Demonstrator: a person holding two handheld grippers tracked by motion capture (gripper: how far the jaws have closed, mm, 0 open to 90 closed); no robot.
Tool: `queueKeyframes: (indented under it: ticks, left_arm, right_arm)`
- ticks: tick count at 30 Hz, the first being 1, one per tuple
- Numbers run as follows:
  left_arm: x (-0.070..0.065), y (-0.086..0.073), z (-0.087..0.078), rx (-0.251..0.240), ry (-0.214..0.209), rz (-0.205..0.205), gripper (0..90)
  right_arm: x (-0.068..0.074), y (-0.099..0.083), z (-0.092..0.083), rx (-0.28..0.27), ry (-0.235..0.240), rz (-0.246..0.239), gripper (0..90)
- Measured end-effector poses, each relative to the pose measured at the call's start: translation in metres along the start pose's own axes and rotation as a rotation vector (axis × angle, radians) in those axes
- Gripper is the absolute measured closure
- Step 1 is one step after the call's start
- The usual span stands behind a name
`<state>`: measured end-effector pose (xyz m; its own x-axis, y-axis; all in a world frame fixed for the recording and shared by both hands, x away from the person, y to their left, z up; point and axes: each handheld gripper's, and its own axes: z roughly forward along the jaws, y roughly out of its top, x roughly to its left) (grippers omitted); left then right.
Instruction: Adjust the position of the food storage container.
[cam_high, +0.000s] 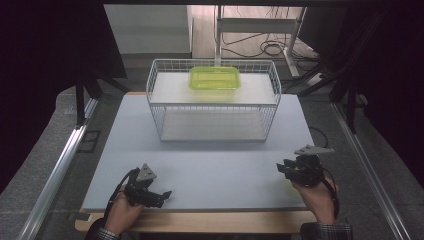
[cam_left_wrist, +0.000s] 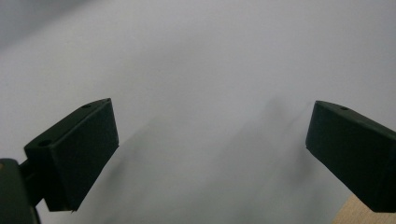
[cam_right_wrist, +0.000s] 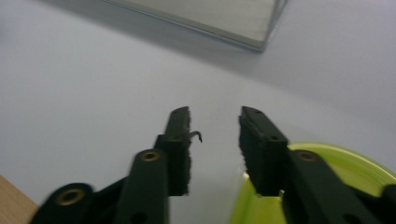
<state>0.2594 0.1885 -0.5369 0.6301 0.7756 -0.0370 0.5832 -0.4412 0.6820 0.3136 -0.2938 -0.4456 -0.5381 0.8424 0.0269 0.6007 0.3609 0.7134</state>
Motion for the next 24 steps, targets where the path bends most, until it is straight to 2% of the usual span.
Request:
queueKeyframes:
  ticks: [3,6,14,24]
  left_arm:
    - [0.0,0.0,0.0,0.004,0.001,0.002,2.3]
    - [0.0,0.0,0.001,0.006,0.001,0.003,2.4]
    - [-0.001,0.0,0.001,0.011,0.004,0.006,2.5]
    - [-0.001,0.0,0.002,0.019,0.006,0.011,2.6]
  right_arm:
    - [-0.012,-0.006,-0.007,0.012,-0.032,0.021,81.2]
    - [-0.022,-0.012,-0.015,0.006,-0.066,0.051,88.4]
    - [-0.05,-0.03,-0.035,-0.009,-0.183,0.129,88.8]
    - [-0.076,-0.05,-0.046,0.001,-0.29,0.183,88.8]
